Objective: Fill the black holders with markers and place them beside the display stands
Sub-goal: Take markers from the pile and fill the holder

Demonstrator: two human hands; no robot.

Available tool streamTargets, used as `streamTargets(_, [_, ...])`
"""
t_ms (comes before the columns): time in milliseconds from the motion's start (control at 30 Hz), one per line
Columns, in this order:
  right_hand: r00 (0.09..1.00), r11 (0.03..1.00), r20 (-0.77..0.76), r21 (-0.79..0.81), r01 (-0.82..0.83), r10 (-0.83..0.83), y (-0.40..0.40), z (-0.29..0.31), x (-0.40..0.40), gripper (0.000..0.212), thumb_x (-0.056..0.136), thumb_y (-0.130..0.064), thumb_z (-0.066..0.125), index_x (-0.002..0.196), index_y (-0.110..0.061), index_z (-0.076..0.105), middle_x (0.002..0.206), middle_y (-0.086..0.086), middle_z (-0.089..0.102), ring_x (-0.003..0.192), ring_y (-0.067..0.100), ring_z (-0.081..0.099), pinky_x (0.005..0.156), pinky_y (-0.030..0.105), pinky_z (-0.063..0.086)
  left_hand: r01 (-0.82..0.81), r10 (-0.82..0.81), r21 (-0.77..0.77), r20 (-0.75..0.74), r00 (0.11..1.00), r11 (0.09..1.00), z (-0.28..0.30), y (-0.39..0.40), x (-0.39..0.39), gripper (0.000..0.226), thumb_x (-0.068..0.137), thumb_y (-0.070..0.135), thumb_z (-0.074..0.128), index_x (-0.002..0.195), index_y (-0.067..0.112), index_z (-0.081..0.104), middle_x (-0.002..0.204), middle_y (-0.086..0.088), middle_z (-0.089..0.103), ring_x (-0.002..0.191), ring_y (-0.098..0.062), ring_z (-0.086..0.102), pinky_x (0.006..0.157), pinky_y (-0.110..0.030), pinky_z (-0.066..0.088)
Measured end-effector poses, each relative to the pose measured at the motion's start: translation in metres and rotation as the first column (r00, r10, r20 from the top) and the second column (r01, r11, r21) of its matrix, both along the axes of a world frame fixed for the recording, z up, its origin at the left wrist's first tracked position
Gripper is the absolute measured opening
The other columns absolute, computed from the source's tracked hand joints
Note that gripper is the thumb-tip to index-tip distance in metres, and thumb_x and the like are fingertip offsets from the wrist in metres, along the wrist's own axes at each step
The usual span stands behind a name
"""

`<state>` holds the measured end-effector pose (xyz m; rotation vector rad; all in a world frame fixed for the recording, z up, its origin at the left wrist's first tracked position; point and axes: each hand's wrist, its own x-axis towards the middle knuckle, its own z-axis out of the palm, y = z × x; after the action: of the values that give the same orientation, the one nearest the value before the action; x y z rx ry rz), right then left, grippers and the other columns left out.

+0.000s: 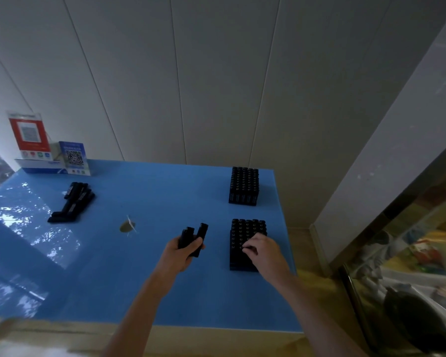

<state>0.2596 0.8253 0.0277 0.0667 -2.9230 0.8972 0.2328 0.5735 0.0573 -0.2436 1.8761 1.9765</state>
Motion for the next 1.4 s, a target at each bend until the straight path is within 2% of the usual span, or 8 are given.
streamTargets(133, [0.998, 0.983, -0.025, -0.176, 0.058, -0.063, -0.001, 0.014, -0.002, 0.005, 0.090, -0.021, 0.071, 0.093, -0.021, 0.075, 0.086, -0.011, 0.067, 0.076, 0.000, 0.063, 0.071, 0.010, 0.049, 0.047, -0.048, -0.029, -0.036, 0.998, 0.998, 0.005, 0.012, 0.002, 0.019, 0.095, 0.021, 0.067, 0.107, 0.006, 0.065, 0.099, -0.007, 0.077, 0.042, -0.008, 0.030, 0.041, -0.019, 0.028])
streamTargets(233, [0.996, 0.924, 0.004, -0.373, 0.087, -0.093, -0.004, 0.032, -0.003, 0.007, 0.089, -0.024, 0.072, 0.085, -0.020, 0.075, 0.076, -0.011, 0.071, 0.073, 0.003, 0.066, 0.069, 0.016, 0.053, 0.049, -0.057, -0.110, -0.065, 0.996, 0.993, 0.008, 0.025, 0.003, 0.014, 0.088, 0.020, 0.075, 0.098, 0.011, 0.071, 0.081, 0.000, 0.073, 0.044, -0.007, 0.038, 0.046, -0.020, 0.033])
streamTargets(367, [0.995, 0.819, 0.097, -0.569, 0.078, -0.027, -0.007, 0.058, -0.001, 0.016, 0.086, -0.034, 0.074, 0.081, -0.018, 0.074, 0.073, 0.002, 0.072, 0.069, 0.017, 0.070, 0.069, 0.031, 0.060, 0.027, -0.049, -0.180, -0.117, 0.992, 0.983, 0.012, 0.044, 0.006, 0.018, 0.078, 0.018, 0.084, 0.093, 0.015, 0.074, 0.078, 0.009, 0.068, 0.064, -0.003, 0.057, 0.063, -0.021, 0.043])
streamTargets(533, [0.990, 0.777, 0.139, -0.620, 0.109, -0.028, -0.006, 0.064, 0.002, 0.019, 0.083, -0.030, 0.078, 0.082, -0.012, 0.074, 0.074, 0.006, 0.074, 0.068, 0.021, 0.072, 0.067, 0.036, 0.062, 0.044, -0.088, -0.215, -0.202, 0.975, 0.976, 0.016, 0.059, 0.010, 0.020, 0.074, 0.014, 0.087, 0.088, 0.014, 0.072, 0.090, 0.004, 0.072, 0.086, -0.009, 0.065, 0.074, -0.020, 0.044])
streamTargets(833, [0.965, 0.608, 0.259, -0.761, 0.226, -0.034, 0.005, 0.054, 0.004, 0.011, 0.086, -0.006, 0.074, 0.096, -0.004, 0.072, 0.088, 0.016, 0.074, 0.081, 0.028, 0.074, 0.074, 0.037, 0.062, 0.039, -0.098, -0.262, -0.213, 0.972, 0.964, 0.003, 0.059, 0.003, 0.023, 0.076, 0.019, 0.086, 0.090, 0.017, 0.068, 0.091, 0.002, 0.072, 0.081, -0.015, 0.066, 0.075, -0.027, 0.051])
streamTargets(967, [0.976, 0.723, 0.212, -0.666, 0.181, -0.050, 0.018, 0.043, 0.003, 0.011, 0.086, -0.010, 0.074, 0.097, -0.010, 0.073, 0.091, 0.009, 0.074, 0.082, 0.020, 0.073, 0.074, 0.034, 0.062, 0.001, -0.015, -0.167, -0.086, 0.996, 0.986, -0.003, 0.048, -0.002, 0.007, 0.093, 0.016, 0.068, 0.099, 0.012, 0.066, 0.081, -0.005, 0.064, 0.053, -0.012, 0.048, 0.052, -0.024, 0.040])
streamTargets(1133, [0.992, 0.934, 0.104, -0.344, 0.100, -0.068, 0.030, 0.031, 0.003, 0.011, 0.087, -0.017, 0.074, 0.098, -0.018, 0.074, 0.086, -0.008, 0.073, 0.076, 0.004, 0.069, 0.075, 0.019, 0.057, -0.006, 0.002, -0.084, -0.052, 0.999, 0.996, -0.005, 0.029, -0.006, 0.014, 0.100, 0.014, 0.058, 0.113, 0.013, 0.064, 0.091, -0.010, 0.072, 0.067, -0.016, 0.061, 0.056, -0.026, 0.044])
streamTargets(1400, [0.998, 0.989, 0.059, -0.142, 0.040, -0.032, 0.026, 0.014, 0.001, 0.017, 0.087, -0.015, 0.074, 0.104, -0.016, 0.075, 0.095, -0.005, 0.074, 0.075, -0.005, 0.062, 0.072, 0.000, 0.045, -0.004, 0.003, -0.020, -0.058, 0.998, 1.000, -0.003, 0.016, -0.002, 0.015, 0.103, 0.017, 0.052, 0.116, 0.010, 0.055, 0.096, -0.015, 0.072, 0.059, -0.017, 0.058, 0.051, -0.026, 0.041])
